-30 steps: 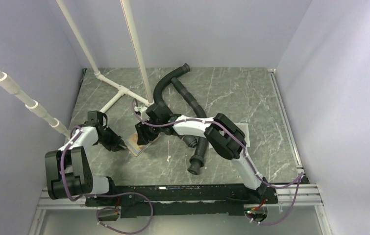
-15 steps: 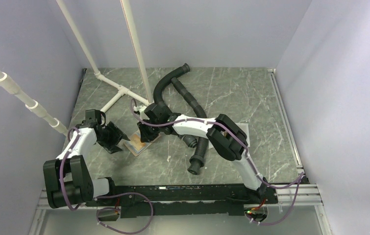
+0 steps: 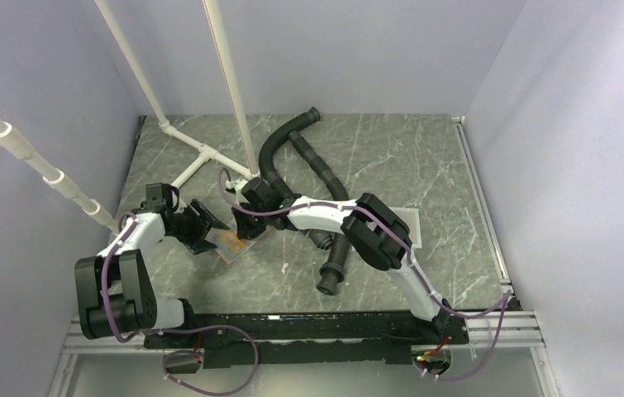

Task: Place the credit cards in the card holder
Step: Insert the credit card into the card holder.

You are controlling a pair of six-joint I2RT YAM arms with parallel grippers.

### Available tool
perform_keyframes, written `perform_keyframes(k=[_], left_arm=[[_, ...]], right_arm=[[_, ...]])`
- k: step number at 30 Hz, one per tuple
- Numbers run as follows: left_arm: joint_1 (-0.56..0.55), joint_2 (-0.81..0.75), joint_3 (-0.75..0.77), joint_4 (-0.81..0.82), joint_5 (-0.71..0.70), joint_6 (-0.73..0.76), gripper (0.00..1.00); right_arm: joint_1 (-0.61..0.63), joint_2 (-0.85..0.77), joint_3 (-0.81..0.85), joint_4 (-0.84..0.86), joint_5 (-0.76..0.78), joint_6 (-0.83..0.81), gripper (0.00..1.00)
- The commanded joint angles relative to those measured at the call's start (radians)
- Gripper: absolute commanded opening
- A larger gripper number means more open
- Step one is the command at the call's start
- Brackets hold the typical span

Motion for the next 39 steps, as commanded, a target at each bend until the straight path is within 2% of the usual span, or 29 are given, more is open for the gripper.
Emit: perform_keyframes(k=[1,9,25,30,39], left_arm=[[-0.001,0.043,-0.010,0.093,0.064,-0.005,0.69],[0.000,0.033,-0.028,0.118,0.043,-0.016,0.72],[-0.003,0.082,-0.050,0.202,0.061,-0.020,0.68],[-0.002,0.053,-0.055,0.222,0.064,-0.029,0.66],[-0.003,0.038,-0.018,0.121,0.041,-0.032,0.72]], right_arm=[[-0.008,0.016,-0.020,0.042,0.033,0.023,0.08],[-0.018,0.012,-0.025,0.055,0.013,0.029,0.06],[-0.018,0.022,-0.018,0.059,-0.012,0.030,0.04],[-0.018,0.029,-0.011,0.055,-0.014,0.029,0.03],[-0.018,0.034,0.001,0.045,-0.015,0.023,0.02]])
